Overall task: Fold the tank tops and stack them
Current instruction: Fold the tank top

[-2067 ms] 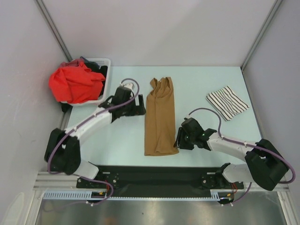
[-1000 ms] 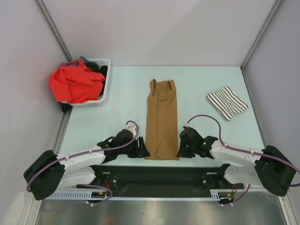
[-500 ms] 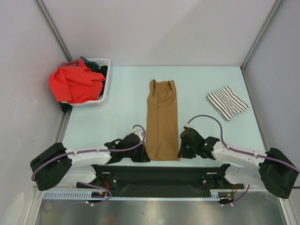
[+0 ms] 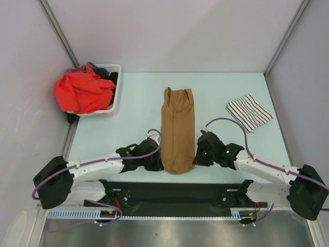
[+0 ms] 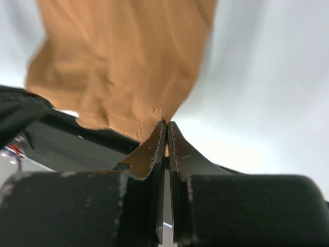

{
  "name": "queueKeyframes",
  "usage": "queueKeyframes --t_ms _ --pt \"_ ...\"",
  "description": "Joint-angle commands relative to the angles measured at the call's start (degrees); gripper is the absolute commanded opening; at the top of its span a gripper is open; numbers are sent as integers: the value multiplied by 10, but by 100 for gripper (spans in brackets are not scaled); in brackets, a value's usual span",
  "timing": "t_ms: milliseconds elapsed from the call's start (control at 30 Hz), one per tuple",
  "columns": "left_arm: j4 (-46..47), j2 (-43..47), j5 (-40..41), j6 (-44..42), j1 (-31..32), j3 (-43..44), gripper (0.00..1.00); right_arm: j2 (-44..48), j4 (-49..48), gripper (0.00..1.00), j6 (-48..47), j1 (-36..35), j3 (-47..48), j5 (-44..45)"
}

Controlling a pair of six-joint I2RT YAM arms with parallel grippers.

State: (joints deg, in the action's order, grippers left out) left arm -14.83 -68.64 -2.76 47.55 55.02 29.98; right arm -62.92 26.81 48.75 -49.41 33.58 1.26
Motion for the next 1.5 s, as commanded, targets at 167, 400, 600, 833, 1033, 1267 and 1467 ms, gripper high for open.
queueKeyframes --t_ms 167,400,600,833,1033,1267,1467 --pt "-59 -35 62 -53 -29 119 1 -48 12 6 -79 79 117 -7" --pt "-78 -90 64 -106 -120 215 0 -136 14 6 -136 171 228 -45" --pt "-80 -202 71 -154 -178 336 0 -279 16 4 -180 239 358 -60" --pt "-42 -364 32 -170 -229 461 7 -439 5 11 -193 287 487 -86" --pt "-24 -416 43 -174 -265 487 79 -492 -36 65 -182 321 504 -73" --pt "34 -334 10 -184 -280 379 99 -394 -98 69 -183 339 384 -98" --pt "85 -267 -64 -160 -259 266 91 -312 -175 59 -179 328 236 -202"
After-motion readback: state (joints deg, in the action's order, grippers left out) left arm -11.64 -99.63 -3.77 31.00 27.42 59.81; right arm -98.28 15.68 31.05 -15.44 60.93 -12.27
